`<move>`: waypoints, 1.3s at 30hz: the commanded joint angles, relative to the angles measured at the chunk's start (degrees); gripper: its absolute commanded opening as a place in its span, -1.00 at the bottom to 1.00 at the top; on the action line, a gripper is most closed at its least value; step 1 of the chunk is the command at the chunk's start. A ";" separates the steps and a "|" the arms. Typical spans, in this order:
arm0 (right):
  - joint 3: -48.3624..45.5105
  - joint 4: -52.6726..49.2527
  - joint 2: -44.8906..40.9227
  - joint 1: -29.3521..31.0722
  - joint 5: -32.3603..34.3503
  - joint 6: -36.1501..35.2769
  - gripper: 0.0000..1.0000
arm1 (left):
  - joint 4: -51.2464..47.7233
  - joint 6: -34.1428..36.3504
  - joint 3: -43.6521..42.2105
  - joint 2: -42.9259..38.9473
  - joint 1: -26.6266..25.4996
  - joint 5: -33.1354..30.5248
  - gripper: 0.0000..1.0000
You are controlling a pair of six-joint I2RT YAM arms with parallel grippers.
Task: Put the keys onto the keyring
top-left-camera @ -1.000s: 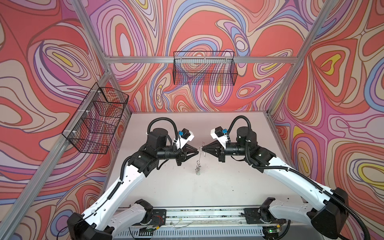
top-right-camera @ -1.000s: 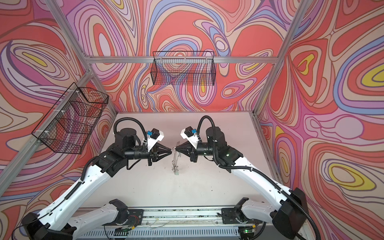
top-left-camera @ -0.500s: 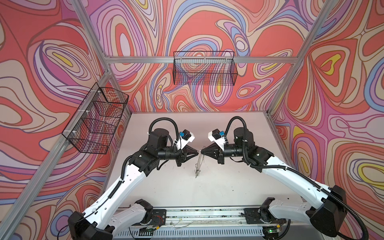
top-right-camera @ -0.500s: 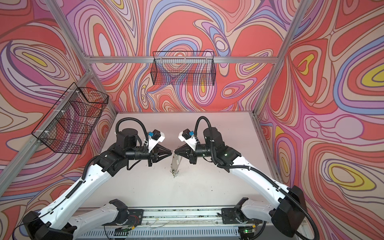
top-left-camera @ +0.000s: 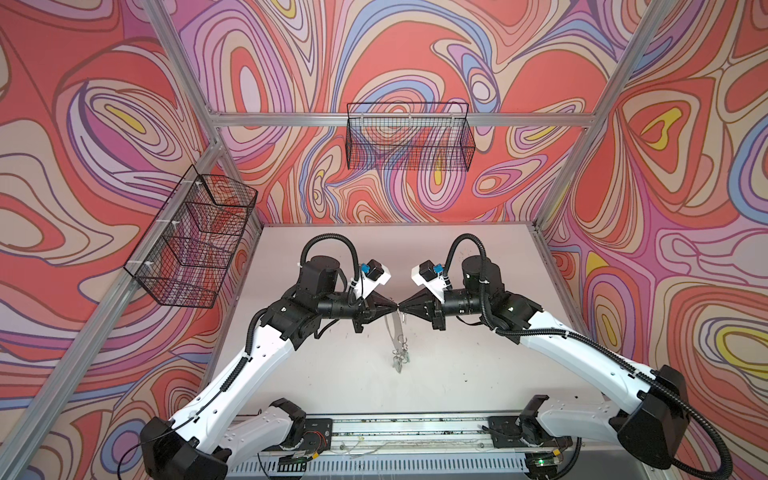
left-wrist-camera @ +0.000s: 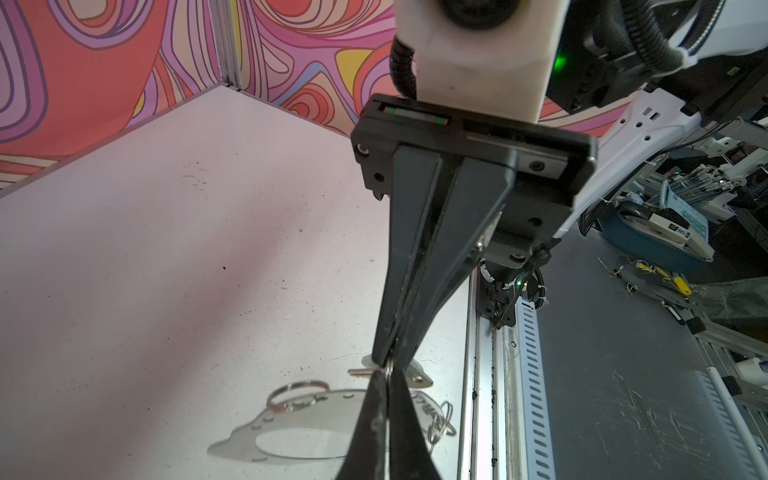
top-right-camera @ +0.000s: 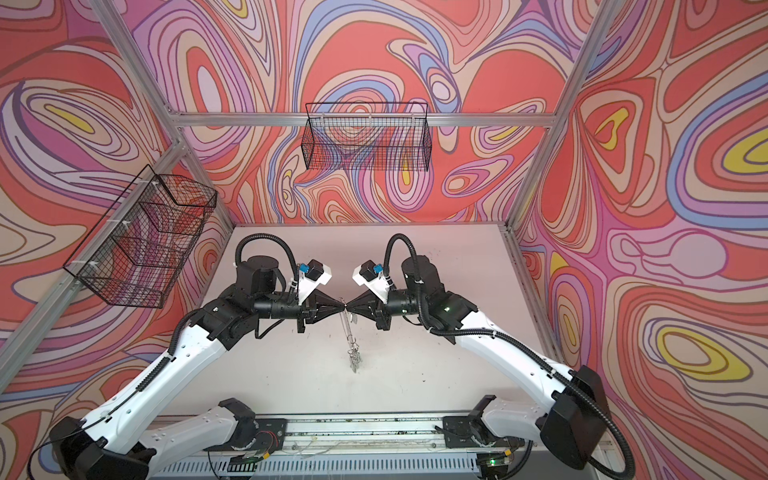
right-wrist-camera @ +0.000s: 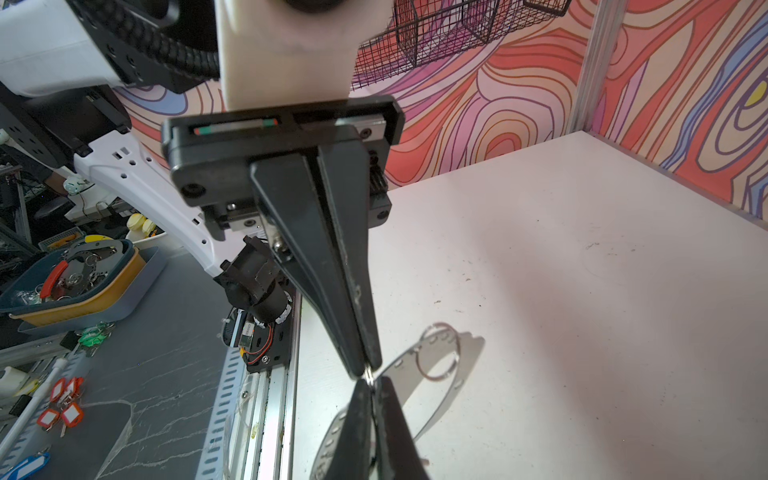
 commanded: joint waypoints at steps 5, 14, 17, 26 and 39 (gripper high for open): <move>1.57 3.76 -1.25 0.79 -1.42 -0.25 -1.00 | 1.04 1.76 -0.19 -0.71 -0.22 2.04 -1.00; 2.16 3.06 -1.66 0.79 -0.80 -0.54 -1.00 | -0.43 2.80 0.20 -0.92 -0.22 1.41 -0.78; 2.09 3.06 -1.62 0.79 -0.82 -0.43 -1.00 | -0.35 2.45 0.26 -0.60 -0.21 1.83 -0.73; 1.92 3.24 -1.98 0.79 -0.38 -0.35 -1.00 | -1.71 3.28 0.54 -0.37 -0.21 2.45 -0.62; -0.43 6.92 -3.76 0.70 2.54 3.28 -0.81 | 6.06 0.90 -2.70 -3.11 -0.25 -0.03 -1.00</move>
